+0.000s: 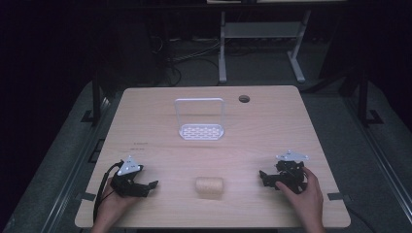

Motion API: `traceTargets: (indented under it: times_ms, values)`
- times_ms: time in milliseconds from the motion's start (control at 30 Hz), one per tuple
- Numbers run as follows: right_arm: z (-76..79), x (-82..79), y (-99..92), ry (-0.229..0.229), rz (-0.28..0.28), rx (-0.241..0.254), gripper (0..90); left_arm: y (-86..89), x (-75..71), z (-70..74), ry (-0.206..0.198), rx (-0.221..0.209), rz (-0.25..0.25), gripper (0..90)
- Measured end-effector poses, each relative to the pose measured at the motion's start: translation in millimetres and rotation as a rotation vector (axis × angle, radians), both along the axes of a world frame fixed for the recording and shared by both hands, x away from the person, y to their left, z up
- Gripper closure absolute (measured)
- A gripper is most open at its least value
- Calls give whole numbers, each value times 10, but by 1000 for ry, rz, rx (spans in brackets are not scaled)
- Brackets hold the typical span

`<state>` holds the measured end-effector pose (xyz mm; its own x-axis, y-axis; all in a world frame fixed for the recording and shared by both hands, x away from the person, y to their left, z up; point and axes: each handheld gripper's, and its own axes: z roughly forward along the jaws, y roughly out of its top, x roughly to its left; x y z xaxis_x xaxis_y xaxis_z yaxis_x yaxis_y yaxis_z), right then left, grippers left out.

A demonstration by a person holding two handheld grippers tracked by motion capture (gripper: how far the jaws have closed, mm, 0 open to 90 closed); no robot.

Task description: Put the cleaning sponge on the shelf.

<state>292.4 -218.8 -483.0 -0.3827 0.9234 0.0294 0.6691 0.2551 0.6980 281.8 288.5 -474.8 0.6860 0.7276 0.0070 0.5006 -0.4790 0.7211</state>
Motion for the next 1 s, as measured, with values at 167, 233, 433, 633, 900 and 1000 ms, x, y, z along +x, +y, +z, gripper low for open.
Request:
traceTargets:
  times_ms: [167, 233, 433, 633, 900, 1000]
  values:
    - [0, 0, 0, 0, 0, 0, 5, 0, 0, 0, 0, 1, 0, 131]
    - [0, 0, -1, 0, 1, -1, 5, 0, 2, -2, -1, -3, 0, 131]
    - [0, 0, -1, 0, 1, 0, 5, -3, -7, 0, 0, -2, -11, 131]
    - [0, 0, 0, 0, 0, 0, 5, -14, 2, 11, 12, -7, -28, 135]
    - [-1, 0, 1, -2, 0, 2, 5, -62, -9, 52, 17, -14, -60, 136]
    - [0, 0, 0, 0, 0, 0, 5, -83, -20, 80, 10, -18, -72, 136]
